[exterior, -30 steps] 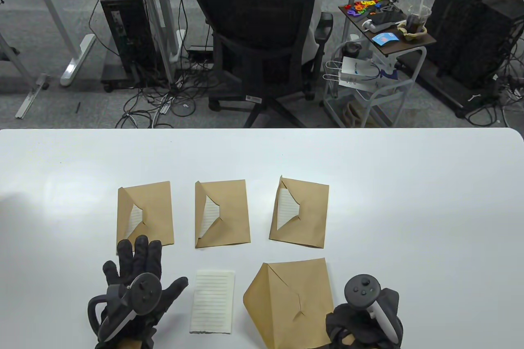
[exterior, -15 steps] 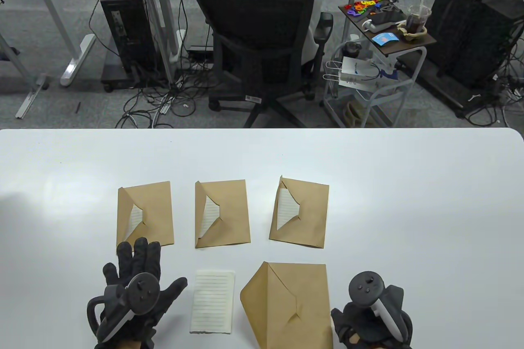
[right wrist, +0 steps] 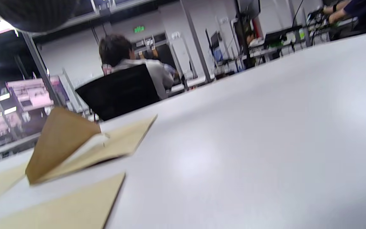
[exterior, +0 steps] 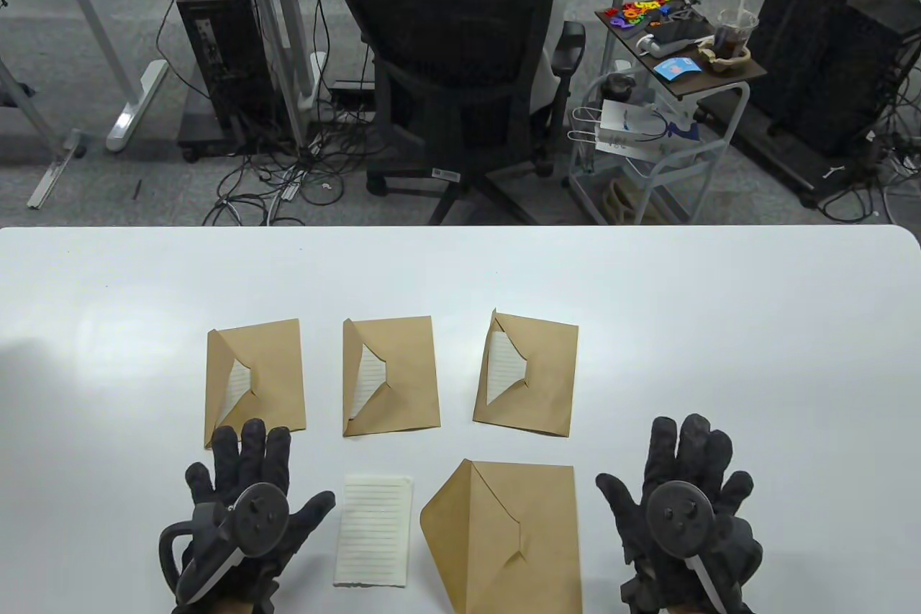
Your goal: Pull paper from envelopes and stack
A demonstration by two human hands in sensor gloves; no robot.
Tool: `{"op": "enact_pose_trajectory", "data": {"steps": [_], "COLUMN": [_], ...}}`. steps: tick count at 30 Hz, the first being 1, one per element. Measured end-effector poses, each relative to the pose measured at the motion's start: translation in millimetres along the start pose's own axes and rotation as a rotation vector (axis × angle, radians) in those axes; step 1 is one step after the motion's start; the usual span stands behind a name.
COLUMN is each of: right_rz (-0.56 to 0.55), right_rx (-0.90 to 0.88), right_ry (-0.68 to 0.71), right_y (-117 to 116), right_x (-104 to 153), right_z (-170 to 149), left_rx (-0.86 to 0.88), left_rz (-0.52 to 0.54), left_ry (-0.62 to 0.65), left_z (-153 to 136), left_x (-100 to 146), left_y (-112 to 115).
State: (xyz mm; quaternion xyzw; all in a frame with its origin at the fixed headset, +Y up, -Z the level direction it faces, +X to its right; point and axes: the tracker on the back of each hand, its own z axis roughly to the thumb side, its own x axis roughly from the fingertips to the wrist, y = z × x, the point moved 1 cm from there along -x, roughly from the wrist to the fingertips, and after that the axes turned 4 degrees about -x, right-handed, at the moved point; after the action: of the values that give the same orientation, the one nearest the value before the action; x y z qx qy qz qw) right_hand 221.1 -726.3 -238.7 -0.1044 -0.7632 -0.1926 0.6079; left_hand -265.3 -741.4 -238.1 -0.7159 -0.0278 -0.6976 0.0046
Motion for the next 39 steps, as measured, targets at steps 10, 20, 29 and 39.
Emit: {"op": "enact_pose_trajectory", "data": {"steps": [10,20,29,39], "right_rz": [0.079,0.052,0.03,0.106], "right_rx": [0.09,0.073,-0.083,-0.243], "right_ry": [0.019,0.021,-0.026,-0.166], "right_y": [-21.9,-25.5,-20.6,-30.1], "right_x": [0.8,-1.5,-19.3,-70.8], "right_z": [7.9,7.0,7.0,49.5], "left_rx": [-0.003,-0.005,-0.01,0.01], "left_rz": [0.008,0.014,0.015,0.001], "left_ry": [0.0,0.017,0.061,0.074], "left_z": [1.3,5.5,15.5,15.3], "left_x": [2.7,3.0,4.9,3.6], "left_y": [-0.6,-1.6,-2.4,-1.8]}}
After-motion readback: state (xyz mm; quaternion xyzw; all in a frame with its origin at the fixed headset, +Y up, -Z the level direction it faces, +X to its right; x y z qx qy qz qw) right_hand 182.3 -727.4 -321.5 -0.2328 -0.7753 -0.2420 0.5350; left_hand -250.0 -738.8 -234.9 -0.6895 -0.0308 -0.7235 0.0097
